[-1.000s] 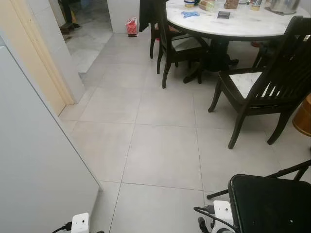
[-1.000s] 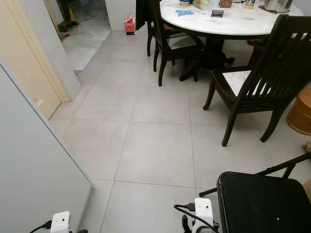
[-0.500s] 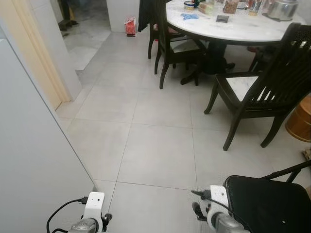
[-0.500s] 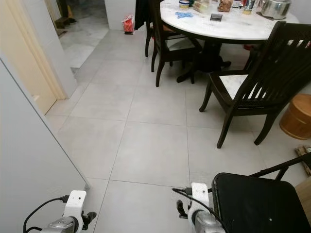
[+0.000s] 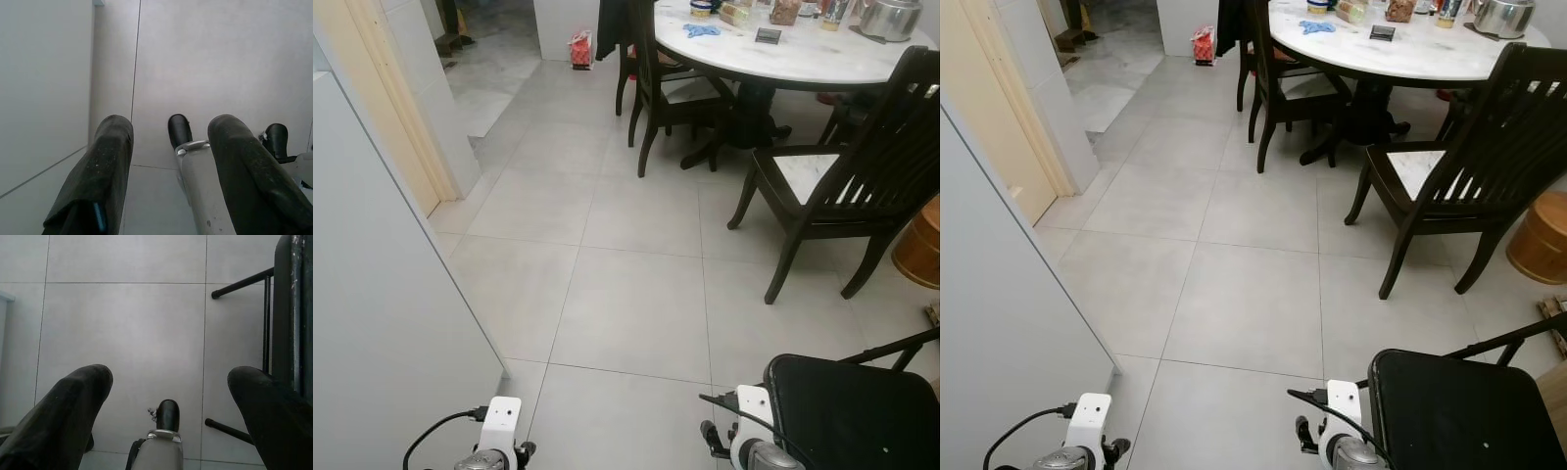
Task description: Restocking fridge
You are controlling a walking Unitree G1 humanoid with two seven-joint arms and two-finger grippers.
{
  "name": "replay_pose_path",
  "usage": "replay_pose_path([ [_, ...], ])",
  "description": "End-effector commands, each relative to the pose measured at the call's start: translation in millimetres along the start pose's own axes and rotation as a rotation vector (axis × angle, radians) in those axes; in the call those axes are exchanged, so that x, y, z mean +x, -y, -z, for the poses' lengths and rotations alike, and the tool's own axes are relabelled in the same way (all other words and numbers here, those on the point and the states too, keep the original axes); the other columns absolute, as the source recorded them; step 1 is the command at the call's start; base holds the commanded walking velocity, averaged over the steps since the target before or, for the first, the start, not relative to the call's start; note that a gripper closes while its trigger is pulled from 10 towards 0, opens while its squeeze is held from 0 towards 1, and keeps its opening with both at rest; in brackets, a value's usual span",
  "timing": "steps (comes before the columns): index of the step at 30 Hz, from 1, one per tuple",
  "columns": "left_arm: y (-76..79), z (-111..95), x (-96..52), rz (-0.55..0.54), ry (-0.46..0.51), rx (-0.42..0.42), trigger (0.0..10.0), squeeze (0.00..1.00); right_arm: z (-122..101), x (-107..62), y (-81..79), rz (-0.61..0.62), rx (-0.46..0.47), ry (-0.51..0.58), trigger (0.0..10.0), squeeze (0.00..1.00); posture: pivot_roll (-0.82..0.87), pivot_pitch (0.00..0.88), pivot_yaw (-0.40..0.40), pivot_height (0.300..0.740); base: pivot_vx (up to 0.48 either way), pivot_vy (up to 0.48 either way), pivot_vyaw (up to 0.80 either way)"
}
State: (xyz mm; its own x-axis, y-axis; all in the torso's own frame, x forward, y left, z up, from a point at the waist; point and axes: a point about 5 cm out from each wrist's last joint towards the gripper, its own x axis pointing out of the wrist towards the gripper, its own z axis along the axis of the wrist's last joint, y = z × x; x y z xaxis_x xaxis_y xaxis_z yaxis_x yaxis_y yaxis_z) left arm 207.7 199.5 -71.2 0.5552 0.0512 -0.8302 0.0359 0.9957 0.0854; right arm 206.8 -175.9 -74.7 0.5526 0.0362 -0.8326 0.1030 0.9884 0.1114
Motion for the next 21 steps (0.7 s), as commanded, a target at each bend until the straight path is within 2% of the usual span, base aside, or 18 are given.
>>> replay_pose_path([
  [1, -2.2, 3.4, -0.3, -0.010, -0.022, 0.020, 10.0, 0.00, -3.0, 0.1, 0.9, 0.005, 0.013, 0.005, 10.0, 0.00, 0.02, 0.000, -0.028, 0.740, 0.000, 0.000, 0.00],
  [4, -2.3, 3.4, -0.3, -0.014, -0.025, 0.018, 10.0, 0.00, -4.6, 0.1, 0.8, -0.014, -0.049, -0.004, 10.0, 0.00, 0.02, 0.000, -0.030, 0.740, 0.000, 0.000, 0.00],
  [7, -2.4, 3.0, -0.3, -0.015, -0.026, 0.026, 10.0, 0.00, -5.5, 0.1, 1.6, -0.001, -0.064, 0.000, 10.0, 0.00, 0.03, 0.000, -0.031, 0.740, 0.000, 0.000, 0.00],
  [12, -2.0, 3.2, -0.3, -0.015, -0.017, -0.026, 10.0, 0.00, -4.6, 0.2, 2.0, 0.017, -0.043, -0.008, 10.0, 0.00, 0.03, 0.000, -0.030, 0.740, 0.000, 0.000, 0.80],
  [21, -2.2, 3.6, -0.3, -0.015, -0.019, -0.034, 10.0, 0.00, -4.3, 0.2, 1.5, 0.014, -0.037, -0.007, 10.0, 0.00, 0.02, 0.000, -0.028, 0.740, 0.000, 0.000, 0.80],
])
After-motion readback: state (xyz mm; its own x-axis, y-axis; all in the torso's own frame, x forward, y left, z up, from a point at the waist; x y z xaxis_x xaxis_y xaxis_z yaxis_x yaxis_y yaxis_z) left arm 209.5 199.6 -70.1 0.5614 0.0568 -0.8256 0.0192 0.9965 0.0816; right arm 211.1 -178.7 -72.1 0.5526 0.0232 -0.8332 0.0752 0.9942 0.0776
